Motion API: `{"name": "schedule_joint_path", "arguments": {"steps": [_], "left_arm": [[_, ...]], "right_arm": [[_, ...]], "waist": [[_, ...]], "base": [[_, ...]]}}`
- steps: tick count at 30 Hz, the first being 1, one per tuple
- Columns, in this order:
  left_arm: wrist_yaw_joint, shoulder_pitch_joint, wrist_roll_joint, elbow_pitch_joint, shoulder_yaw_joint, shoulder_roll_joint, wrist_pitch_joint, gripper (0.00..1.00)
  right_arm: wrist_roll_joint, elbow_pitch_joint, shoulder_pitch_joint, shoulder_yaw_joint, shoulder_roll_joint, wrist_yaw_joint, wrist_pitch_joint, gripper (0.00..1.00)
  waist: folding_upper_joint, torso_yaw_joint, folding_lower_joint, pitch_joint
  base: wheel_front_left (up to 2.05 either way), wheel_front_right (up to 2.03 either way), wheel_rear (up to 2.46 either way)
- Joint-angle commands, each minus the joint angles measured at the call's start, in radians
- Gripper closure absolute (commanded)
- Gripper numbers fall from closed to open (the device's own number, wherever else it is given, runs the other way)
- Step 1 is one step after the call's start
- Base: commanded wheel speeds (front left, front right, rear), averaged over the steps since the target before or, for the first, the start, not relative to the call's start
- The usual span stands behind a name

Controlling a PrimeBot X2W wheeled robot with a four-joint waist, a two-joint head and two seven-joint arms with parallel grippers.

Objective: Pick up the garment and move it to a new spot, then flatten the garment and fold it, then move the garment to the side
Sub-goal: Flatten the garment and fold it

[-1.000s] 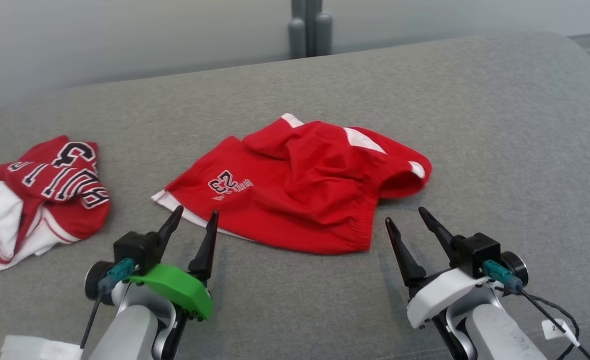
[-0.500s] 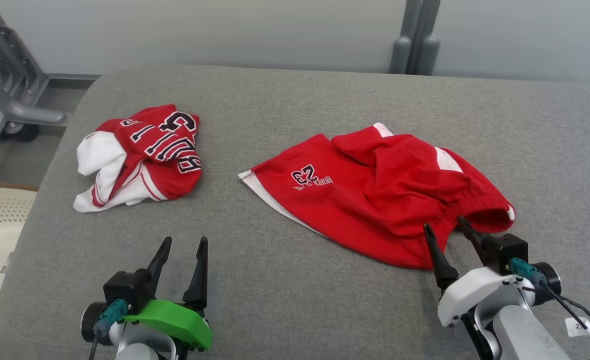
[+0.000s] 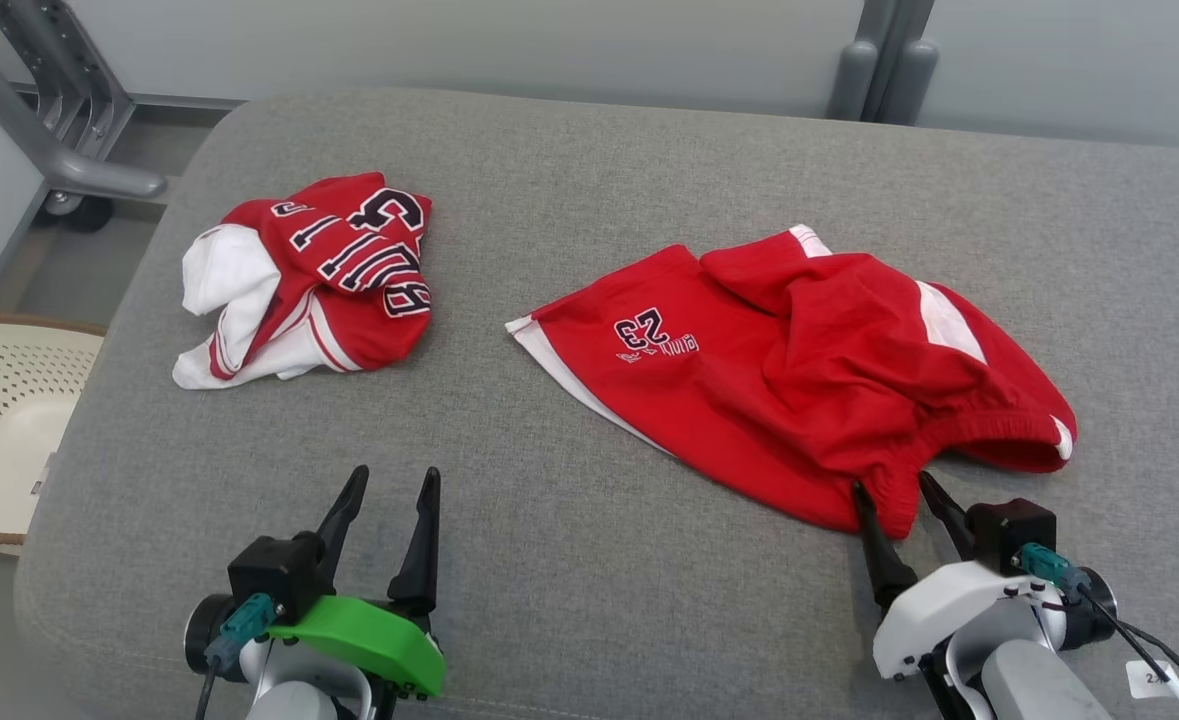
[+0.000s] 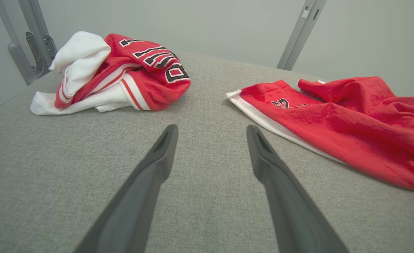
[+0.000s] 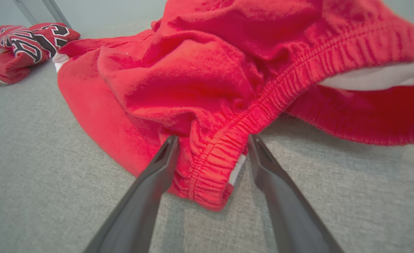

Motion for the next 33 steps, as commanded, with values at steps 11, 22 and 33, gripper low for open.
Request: {"name": "schedule_joint_path", "arguments": {"steps": [11,22,33], "left_arm": [[-0.003,-0.022,-0.015,0.004,-0.010,-0.007,0.000,0.00],[-0.003,-0.026,-0.010,-0.004,-0.013,-0.013,0.000,0.00],[-0.003,-0.114,-0.040,0.029,-0.155,-0.023,0.000,0.00]], "right_arm": [[0.054,0.008,-0.089,0.016,-0.034,-0.001,-0.003,1.00],[0.054,-0.151,-0.152,-0.036,-0.079,-0.001,-0.003,1.00],[-0.120,0.302,-0.470,-0.023,-0.246,-0.001,0.007,0.96]], "waist": [[0.0000,0.012,0.0000,0.033],[0.0000,-0.022,0.0000,0.058],[0.0000,0.085,0.0000,0.128]], "base": [[0.00,0.00,0.00],[0.00,0.00,0.00],[0.00,0.00,0.00]]}}
